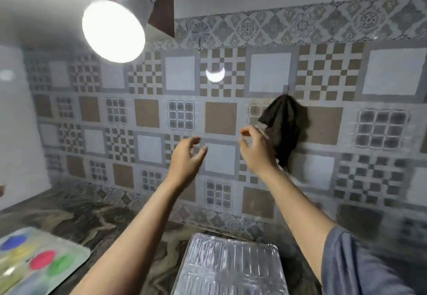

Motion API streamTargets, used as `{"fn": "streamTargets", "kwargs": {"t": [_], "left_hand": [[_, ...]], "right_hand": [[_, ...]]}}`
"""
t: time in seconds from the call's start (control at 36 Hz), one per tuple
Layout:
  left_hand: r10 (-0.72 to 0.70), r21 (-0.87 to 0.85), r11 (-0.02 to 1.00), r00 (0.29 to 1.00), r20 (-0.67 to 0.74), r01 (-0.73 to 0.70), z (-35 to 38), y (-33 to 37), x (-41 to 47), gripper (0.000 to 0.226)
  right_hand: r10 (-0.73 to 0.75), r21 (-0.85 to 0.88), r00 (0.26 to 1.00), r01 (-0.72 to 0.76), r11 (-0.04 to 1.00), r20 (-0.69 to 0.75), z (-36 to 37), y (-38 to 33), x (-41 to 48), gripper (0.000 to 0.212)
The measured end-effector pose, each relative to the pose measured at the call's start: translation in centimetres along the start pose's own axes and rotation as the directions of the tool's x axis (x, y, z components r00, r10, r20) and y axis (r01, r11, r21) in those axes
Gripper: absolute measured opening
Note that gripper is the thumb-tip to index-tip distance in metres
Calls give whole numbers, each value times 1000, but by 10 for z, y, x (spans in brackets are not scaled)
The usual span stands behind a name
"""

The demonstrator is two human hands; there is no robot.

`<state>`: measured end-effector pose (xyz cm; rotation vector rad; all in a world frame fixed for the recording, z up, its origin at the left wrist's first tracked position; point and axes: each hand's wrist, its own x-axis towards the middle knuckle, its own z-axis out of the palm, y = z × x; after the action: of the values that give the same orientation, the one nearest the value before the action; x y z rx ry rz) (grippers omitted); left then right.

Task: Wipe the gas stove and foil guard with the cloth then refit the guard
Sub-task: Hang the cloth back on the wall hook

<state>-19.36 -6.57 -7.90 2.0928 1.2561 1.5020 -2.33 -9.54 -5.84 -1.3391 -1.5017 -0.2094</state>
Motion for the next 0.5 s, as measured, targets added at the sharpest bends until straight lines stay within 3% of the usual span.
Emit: {"fn": "streamTargets", "kwargs": {"t": [0.08,0.19,0.36,0.5], "left_hand": [[-107,110,989,990,89,97,-6,-42,-49,44],[-272,218,948,947,171,233,-12,-101,-123,44],[-534,378,827,790,300,416,-10,-163,-234,45],[-654,409,751,670,350,519,0,-184,-298,49]], "right_hand": [[31,40,987,-38,998,158,38,2,-46,21],[52,93,906,-100,991,420,93,11,-113,23],[58,28,684,-114,993,727,155,26,-219,25],[44,-68,479,33,997,877,184,44,-271,34]]}}
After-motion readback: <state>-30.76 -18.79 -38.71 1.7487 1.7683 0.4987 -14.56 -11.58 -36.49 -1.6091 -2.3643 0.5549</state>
